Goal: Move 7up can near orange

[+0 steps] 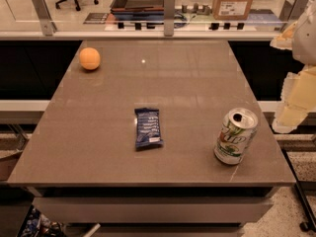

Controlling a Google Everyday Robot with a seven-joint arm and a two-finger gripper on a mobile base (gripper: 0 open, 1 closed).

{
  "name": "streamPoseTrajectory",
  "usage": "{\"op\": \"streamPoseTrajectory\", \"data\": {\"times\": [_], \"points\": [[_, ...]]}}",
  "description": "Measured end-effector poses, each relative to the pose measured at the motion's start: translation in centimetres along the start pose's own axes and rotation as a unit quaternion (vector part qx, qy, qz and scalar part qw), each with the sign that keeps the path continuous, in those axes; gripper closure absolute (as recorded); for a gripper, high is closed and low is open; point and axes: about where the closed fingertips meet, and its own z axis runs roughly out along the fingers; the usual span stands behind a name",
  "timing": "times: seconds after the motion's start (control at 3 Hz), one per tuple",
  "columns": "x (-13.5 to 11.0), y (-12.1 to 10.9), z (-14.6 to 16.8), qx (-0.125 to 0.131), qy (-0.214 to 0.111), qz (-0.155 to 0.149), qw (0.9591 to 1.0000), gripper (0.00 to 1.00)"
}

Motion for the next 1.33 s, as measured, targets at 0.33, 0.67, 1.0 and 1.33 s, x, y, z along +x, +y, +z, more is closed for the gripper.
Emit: {"op": "streamPoseTrajectory", "data": {"times": [0.33,0.67,1.0,1.33], "points": [[0.0,0.0,0.0,0.0,0.0,0.0,1.0,0.0],[0.1,0.1,0.2,-0.003,-0.012,0.003,0.9999,0.0],[0.3,0.5,1.6,-0.025,-0.057,0.007,0.998,0.0],[0.9,1.5,4.2,-0.055,-0.137,0.013,0.989,0.0]]}}
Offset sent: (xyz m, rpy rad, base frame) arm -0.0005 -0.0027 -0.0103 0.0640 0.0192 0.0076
